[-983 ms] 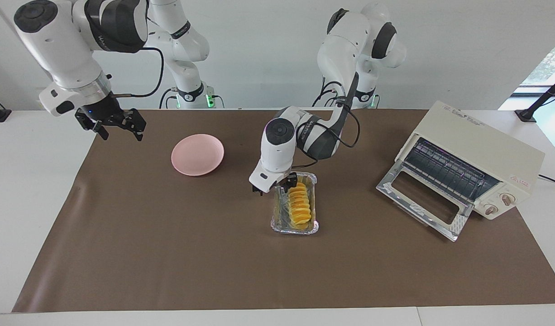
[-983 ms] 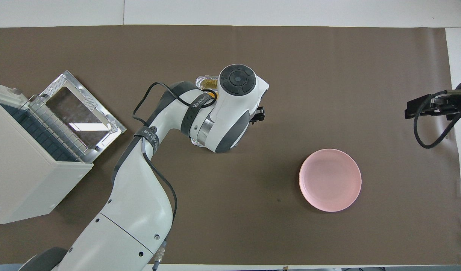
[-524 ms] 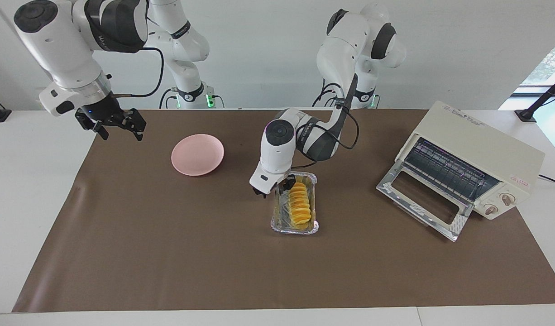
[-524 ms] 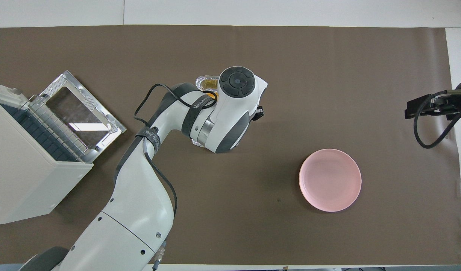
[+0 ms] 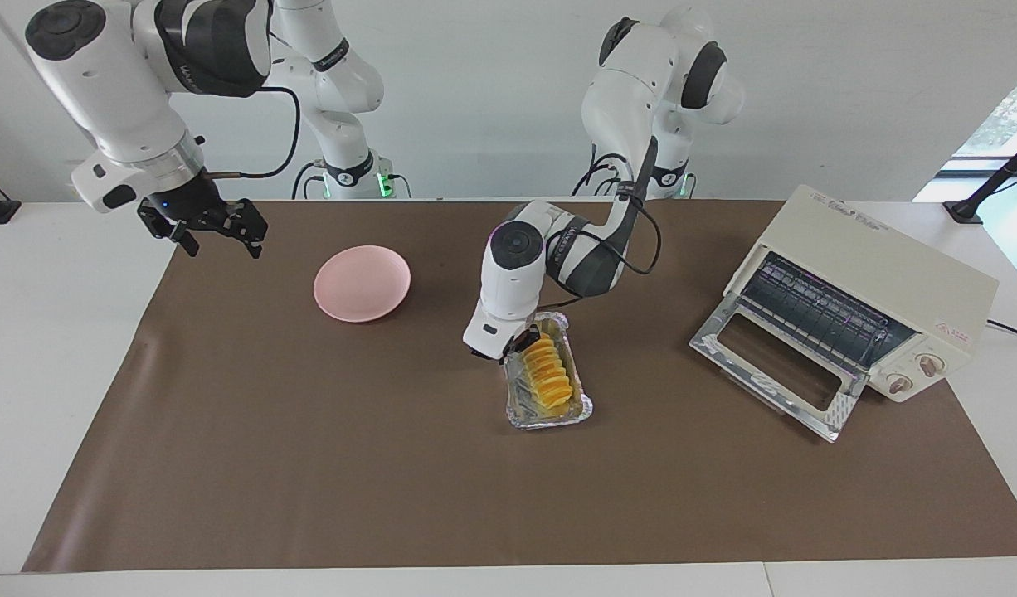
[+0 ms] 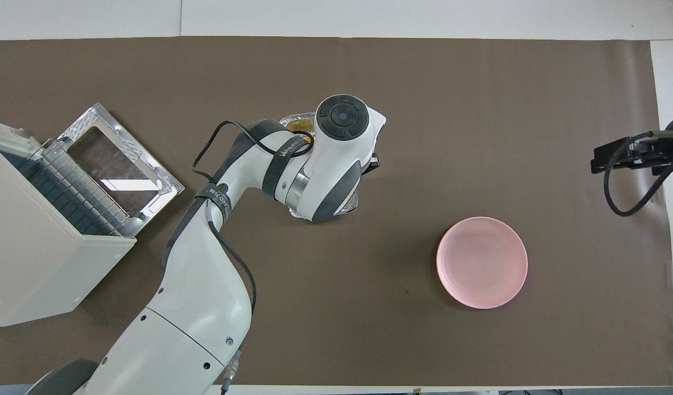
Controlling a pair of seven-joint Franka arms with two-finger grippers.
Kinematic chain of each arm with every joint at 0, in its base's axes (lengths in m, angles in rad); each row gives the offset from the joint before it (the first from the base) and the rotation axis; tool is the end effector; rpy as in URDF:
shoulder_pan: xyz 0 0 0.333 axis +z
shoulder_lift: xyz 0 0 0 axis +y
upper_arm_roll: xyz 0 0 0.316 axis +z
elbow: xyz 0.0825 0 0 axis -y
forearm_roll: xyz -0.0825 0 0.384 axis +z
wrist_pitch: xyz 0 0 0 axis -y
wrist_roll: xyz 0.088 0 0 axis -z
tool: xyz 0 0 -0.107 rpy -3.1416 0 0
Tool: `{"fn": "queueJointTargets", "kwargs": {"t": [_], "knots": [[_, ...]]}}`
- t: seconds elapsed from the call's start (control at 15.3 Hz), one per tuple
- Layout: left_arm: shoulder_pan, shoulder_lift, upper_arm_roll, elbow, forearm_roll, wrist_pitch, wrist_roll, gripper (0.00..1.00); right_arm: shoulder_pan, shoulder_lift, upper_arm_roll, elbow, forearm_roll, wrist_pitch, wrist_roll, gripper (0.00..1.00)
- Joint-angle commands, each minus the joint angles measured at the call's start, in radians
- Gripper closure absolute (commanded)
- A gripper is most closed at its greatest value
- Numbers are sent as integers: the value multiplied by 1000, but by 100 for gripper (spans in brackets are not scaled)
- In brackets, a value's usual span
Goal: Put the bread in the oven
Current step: 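Lift the foil tray with the left gripper toward the oven opening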
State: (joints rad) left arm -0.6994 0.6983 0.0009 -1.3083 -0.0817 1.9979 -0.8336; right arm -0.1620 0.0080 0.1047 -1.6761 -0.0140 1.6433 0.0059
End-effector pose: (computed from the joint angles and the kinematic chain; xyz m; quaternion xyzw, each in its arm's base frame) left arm 0.5607 -0.4775 0.3271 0.9957 0.0844 -0.0286 0.0235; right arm 0.5584 -0.0336 0.5764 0.9993 -0.0309 -0.0205 0.0060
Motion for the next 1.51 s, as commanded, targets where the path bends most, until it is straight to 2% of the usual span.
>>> {"fn": "queueJointTargets", "kwargs": {"t": [0.0, 0.26, 0.59, 0.79, 1.44], "knots": [[-2, -19, 16, 26, 7, -103, -22, 100, -5, -16, 7, -14, -17, -7, 3, 0], [0, -49, 99, 87, 3, -202, -24, 100, -5, -16, 7, -14, -17, -7, 5, 0], [3, -57, 321, 118, -29, -317, -52, 100, -5, -16, 7, -14, -17, -7, 5, 0], [52, -59, 424, 116, -81, -343, -52, 100, -5, -16, 7, -14, -17, -7, 5, 0], [284, -63, 467, 101, -67, -436, -49, 100, -5, -16, 6, -14, -17, -7, 3, 0]]}}
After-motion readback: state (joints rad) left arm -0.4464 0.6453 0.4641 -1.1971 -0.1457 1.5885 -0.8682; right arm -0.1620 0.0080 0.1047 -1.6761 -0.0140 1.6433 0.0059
